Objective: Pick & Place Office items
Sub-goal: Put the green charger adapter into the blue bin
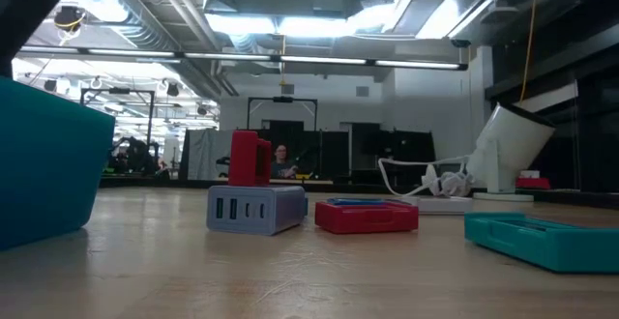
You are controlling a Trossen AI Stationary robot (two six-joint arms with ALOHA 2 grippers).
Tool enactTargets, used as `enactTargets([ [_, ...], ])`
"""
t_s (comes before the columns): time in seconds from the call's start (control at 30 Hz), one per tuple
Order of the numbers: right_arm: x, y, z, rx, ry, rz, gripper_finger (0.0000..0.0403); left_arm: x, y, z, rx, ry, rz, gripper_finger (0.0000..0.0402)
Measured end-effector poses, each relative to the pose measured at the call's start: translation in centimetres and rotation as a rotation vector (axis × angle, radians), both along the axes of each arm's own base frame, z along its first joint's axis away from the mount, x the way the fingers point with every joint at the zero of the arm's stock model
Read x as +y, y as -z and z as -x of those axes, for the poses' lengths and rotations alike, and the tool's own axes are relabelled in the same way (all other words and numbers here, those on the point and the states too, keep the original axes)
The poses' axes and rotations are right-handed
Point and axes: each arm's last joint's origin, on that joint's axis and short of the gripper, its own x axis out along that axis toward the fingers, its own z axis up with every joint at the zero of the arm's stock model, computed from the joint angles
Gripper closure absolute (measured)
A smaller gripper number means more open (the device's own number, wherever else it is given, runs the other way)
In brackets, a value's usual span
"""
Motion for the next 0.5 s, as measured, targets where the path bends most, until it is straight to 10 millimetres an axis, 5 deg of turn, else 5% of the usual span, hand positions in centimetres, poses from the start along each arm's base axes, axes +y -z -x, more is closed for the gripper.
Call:
enactTargets([
  [0.27,-0.5,1.9,3.0,0.197,0.053,0.008,0.0119,0.2,-8.8,5.8,-0.202,-0.223,-0.020,0.0272],
  [0.5,-0.1,6.2,1.5,0.354,0.067,-0.024,0.0119,-1.8,-14.5,12.2,-0.386,-0.550,-0.114,0.0272],
])
